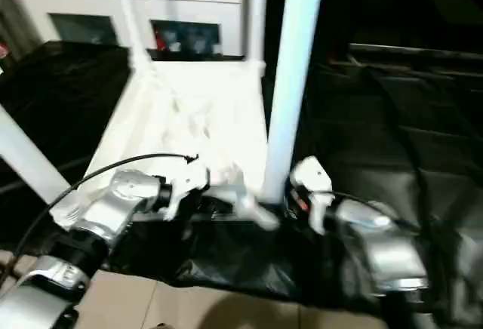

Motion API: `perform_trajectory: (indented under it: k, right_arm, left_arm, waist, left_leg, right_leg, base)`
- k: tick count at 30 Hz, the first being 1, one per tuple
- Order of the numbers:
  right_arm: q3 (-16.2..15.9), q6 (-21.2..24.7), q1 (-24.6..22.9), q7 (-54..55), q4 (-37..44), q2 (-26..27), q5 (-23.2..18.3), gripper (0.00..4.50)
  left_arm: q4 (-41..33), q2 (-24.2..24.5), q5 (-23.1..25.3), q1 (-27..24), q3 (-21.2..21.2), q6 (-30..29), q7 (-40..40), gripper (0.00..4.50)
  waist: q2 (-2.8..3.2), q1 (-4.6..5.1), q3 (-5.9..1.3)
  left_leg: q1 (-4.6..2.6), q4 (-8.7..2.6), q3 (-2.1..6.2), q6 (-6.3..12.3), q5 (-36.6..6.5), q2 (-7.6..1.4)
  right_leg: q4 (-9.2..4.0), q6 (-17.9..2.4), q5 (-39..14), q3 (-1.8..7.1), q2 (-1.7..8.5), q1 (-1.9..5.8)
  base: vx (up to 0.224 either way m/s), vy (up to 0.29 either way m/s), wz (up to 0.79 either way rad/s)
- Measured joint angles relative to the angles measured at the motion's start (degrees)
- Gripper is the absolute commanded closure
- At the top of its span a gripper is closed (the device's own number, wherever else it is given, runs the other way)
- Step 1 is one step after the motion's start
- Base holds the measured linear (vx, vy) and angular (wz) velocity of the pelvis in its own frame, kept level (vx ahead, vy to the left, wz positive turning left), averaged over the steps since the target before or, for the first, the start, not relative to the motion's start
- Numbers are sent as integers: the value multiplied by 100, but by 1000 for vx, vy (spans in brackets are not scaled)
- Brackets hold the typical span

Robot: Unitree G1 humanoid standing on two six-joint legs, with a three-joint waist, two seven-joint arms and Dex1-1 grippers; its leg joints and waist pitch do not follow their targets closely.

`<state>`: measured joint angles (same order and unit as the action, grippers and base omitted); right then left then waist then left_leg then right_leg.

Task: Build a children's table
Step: Rotate leg to tighten

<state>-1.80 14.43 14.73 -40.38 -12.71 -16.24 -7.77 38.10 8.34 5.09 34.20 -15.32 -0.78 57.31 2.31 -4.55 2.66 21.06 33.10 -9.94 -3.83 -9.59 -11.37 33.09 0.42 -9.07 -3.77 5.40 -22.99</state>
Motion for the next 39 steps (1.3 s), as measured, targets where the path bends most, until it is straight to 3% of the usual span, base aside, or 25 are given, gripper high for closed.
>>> perform_trajectory:
  k: [3,9,10,14,18,22,26,34,39]
  right_arm:
    - [186,3,229,949,-307,492,218,250]
    - [203,-237,486,1629,-662,888,576,250]
    - [204,-285,486,1629,-683,890,568,195]
    - [290,-229,391,1510,-578,916,299,161]
    - [271,-147,165,904,-251,539,238,112]
    - [135,-207,-103,181,70,-106,152,112]
    - [199,-323,-294,-481,135,-699,-37,112]
    - [649,-146,-722,-1346,268,-1503,-471,112]
    - [539,167,-1001,-1862,776,-1644,-847,112]
  left_arm:
    - [54,-325,137,3,88,-183,-669,450]
    - [114,-457,246,22,120,-248,-1120,450]
    - [114,-457,262,21,120,-225,-1122,450]
    - [114,-437,302,21,108,-130,-1053,450]
    - [111,-428,281,28,53,-44,-934,450]
    - [108,-381,235,38,-38,75,-718,450]
    - [115,-332,235,61,-91,159,-600,450]
    - [191,-275,223,144,-94,202,-544,450]
    - [151,-244,137,120,-96,225,-423,450]
  waist:
    - [2,141,-5]
    - [23,218,-18]
    - [24,223,-18]
    - [24,216,-19]
    - [30,149,-22]
    - [41,52,-25]
    - [43,-39,-22]
    - [62,-39,-7]
    - [66,-42,-6]
  left_leg:
    - [-2,3,8,0,0,7]
    - [-8,-16,16,0,0,9]
    - [-8,-16,16,0,0,10]
    - [-7,-16,16,0,0,11]
    - [-5,-19,15,0,-1,10]
    - [-7,-26,13,0,-1,6]
    - [2,-26,6,0,-1,4]
    - [10,-22,5,1,-1,2]
    - [9,-24,6,1,-1,-16]
  right_leg:
    - [-2,1,-1,-1,1,1]
    - [-2,2,0,-7,-1,-2]
    - [-2,2,0,-5,-2,-3]
    - [-1,0,2,-3,-1,-6]
    - [0,0,2,-2,-1,-5]
    - [2,-3,4,-1,-2,-4]
    - [1,-22,15,3,-2,-6]
    - [2,-16,12,-1,-2,-13]
    - [3,0,3,-15,-11,-15]
  base:
    - [0,0,0]
    - [0,0,0]
    - [0,0,0]
    - [0,0,0]
    - [0,0,0]
    - [0,0,0]
    - [0,0,0]
    - [0,0,0]
    - [0,0,0]
